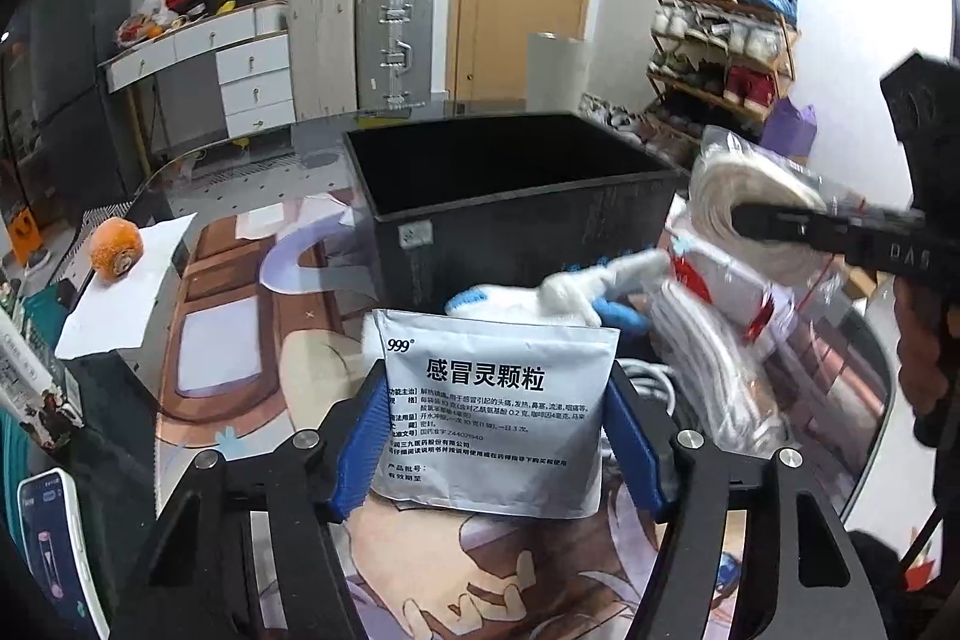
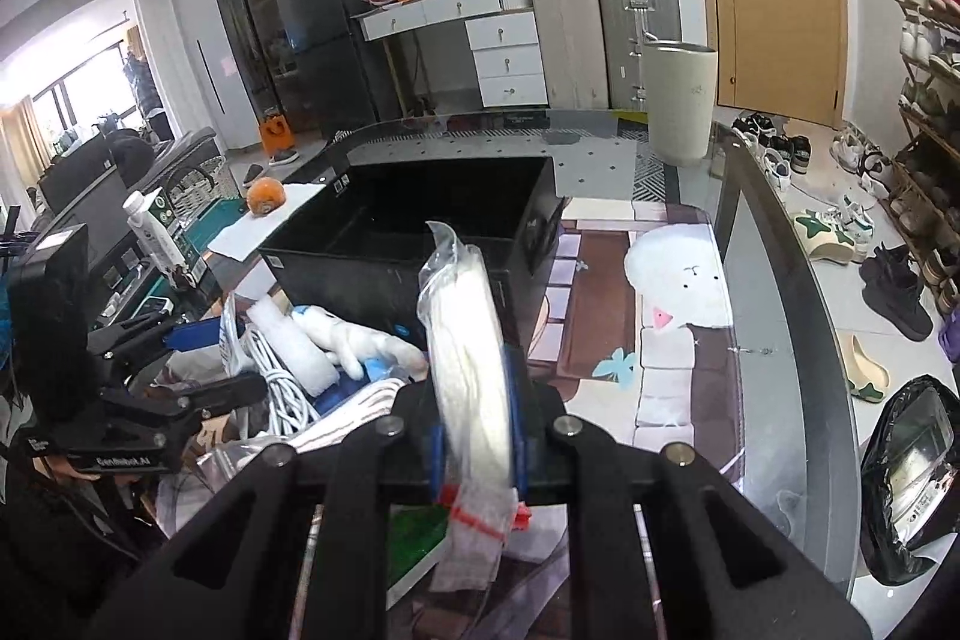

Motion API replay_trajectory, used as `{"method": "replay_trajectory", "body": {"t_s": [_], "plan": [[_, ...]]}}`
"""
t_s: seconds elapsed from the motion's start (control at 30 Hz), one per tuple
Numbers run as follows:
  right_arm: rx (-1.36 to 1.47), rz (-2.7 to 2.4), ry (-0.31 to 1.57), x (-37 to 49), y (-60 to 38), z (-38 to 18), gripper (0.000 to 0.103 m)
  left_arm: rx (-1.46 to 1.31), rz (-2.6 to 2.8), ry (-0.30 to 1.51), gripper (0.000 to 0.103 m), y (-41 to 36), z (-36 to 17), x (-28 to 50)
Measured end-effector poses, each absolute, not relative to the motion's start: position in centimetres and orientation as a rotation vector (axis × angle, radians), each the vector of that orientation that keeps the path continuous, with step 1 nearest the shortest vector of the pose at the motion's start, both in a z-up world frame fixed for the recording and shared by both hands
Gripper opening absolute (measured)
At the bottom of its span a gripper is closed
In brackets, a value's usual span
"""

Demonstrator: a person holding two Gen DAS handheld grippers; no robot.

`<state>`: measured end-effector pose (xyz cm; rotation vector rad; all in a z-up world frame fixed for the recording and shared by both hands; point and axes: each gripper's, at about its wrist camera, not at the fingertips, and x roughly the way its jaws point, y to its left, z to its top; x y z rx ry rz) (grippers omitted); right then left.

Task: Organize soft objects
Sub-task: 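Lift the zip bag with the right tool and carry it over the black box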

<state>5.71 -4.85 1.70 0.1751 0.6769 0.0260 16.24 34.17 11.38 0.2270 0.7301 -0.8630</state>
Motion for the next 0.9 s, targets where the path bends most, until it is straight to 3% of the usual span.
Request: {"method": "replay_trajectory", "body": {"t_s": [0.57,0.9], "plan": [[0.124,0.075,0.604,5.8,-2.2,5.2,0.015,0.144,-0.836,0.573,0.068,34.5,17.8,17.2],[0.094,0.082,0.583,9.4,-1.6,7.0,0.015,0.133,-0.836,0.549,0.068,32.0,19.0,19.6]]}}
